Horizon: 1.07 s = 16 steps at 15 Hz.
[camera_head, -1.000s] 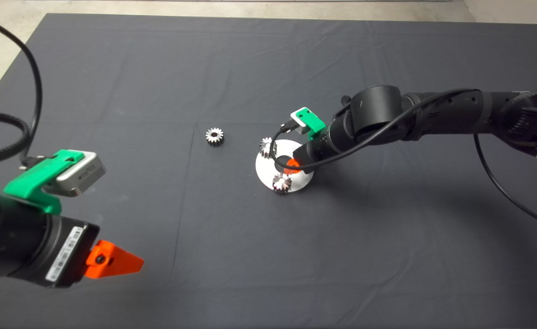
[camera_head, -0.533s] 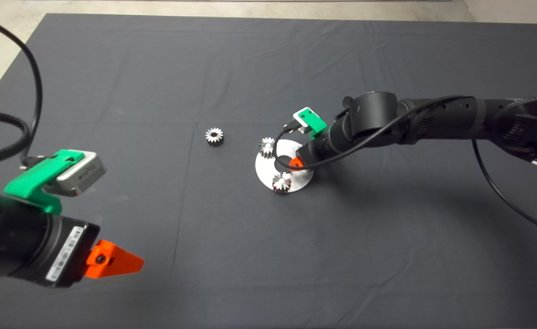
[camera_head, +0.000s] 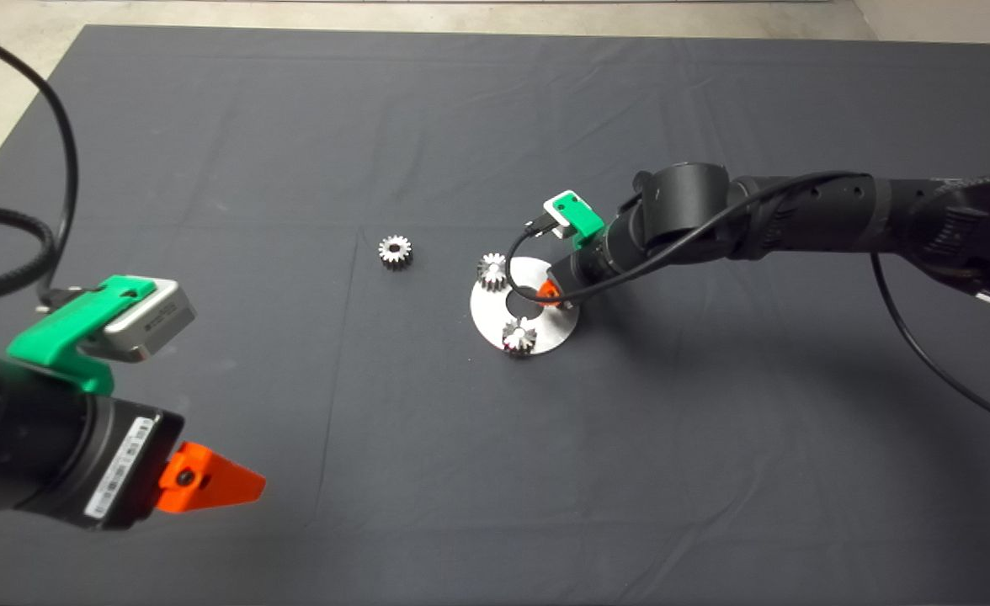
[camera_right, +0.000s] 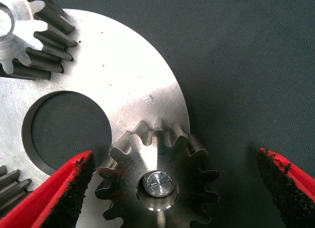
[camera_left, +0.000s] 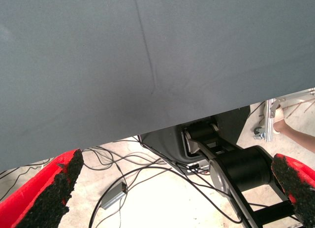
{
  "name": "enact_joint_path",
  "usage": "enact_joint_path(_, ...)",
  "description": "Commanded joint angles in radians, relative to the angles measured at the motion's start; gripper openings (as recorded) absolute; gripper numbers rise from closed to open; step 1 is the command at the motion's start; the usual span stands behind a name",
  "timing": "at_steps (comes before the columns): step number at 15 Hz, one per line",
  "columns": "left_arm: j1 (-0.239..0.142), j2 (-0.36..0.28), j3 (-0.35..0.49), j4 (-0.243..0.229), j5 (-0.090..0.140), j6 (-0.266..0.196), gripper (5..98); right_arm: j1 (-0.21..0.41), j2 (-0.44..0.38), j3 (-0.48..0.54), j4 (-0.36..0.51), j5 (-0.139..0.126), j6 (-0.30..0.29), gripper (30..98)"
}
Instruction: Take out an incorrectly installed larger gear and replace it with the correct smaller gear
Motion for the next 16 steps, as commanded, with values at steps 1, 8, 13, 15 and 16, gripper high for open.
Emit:
enact_joint_path(1, -0.004, 0.001, 0.012, -0.017, 0.002, -0.003, 98.3, 0.02, 0.001, 0.002, -0.026, 0.002, -0.001, 87.3)
enact_joint_path(8, -0.004, 0.001, 0.012, -0.017, 0.002, -0.003, 98.3, 0.02, 0.0, 0.012, -0.025, -0.002, 0.002, 79.5)
enact_joint_path(13, -0.004, 0.0, 0.012, -0.017, 0.002, -0.003, 98.3, 0.022, -0.002, 0.012, -0.021, -0.032, 0.006, 71.0)
enact_joint_path(15, -0.002, 0.001, 0.017, -0.016, 0.002, -0.003, 98.3, 0.022, 0.0, 0.012, -0.017, -0.048, 0.007, 70.7)
enact_joint_path(16, -0.002, 0.001, 0.017, -0.016, 0.002, -0.003, 98.3, 0.022, 0.0, 0.013, -0.017, -0.052, 0.006, 70.7)
